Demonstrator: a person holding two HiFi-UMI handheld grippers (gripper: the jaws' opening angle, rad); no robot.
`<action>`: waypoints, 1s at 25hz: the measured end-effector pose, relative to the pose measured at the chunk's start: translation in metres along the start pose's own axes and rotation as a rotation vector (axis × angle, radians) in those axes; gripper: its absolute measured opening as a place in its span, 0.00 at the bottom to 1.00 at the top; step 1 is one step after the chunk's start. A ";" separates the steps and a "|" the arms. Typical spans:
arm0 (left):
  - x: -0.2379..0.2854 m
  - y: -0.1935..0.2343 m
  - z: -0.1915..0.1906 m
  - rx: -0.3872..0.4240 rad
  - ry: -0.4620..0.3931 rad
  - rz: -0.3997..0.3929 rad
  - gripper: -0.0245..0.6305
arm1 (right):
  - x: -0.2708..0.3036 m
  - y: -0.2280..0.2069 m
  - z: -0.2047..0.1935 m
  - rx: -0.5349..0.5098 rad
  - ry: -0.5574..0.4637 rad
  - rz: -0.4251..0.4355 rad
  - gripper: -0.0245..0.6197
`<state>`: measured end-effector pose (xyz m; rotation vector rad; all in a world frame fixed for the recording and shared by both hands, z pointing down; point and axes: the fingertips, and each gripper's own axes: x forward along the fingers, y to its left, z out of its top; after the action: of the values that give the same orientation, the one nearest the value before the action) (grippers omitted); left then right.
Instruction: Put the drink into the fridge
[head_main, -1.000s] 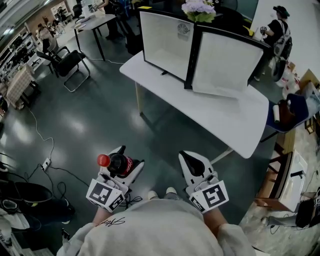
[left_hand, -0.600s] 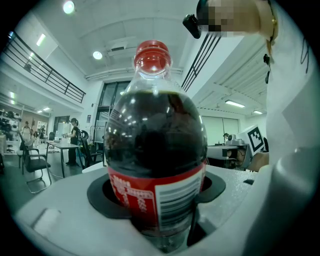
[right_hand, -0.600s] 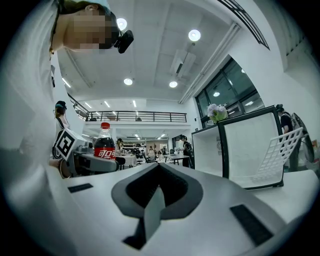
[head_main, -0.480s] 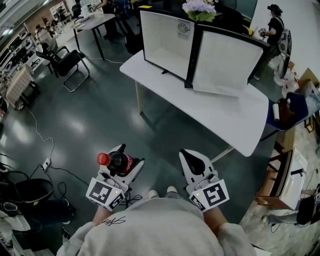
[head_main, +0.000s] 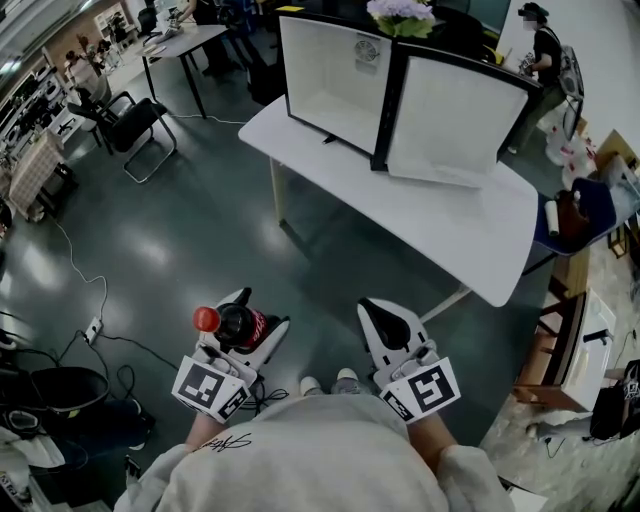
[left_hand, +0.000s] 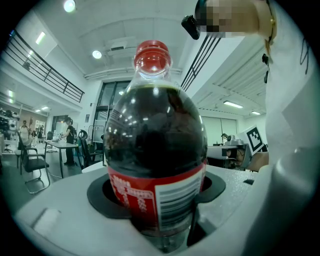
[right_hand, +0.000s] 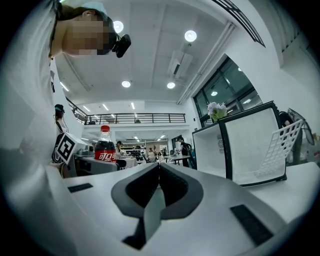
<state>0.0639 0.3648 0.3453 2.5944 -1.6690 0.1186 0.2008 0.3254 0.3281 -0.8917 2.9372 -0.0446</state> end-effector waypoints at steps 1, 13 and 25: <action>-0.001 0.001 -0.001 0.004 0.001 -0.003 0.53 | 0.001 0.001 -0.001 0.000 0.001 -0.002 0.06; -0.010 0.016 -0.005 0.025 0.004 -0.042 0.53 | 0.012 0.015 -0.006 0.001 -0.007 -0.037 0.06; -0.017 0.019 -0.017 0.024 0.013 -0.093 0.53 | 0.012 0.029 -0.015 0.002 0.007 -0.075 0.06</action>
<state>0.0390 0.3736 0.3604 2.6771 -1.5493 0.1510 0.1736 0.3429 0.3409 -1.0035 2.9083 -0.0549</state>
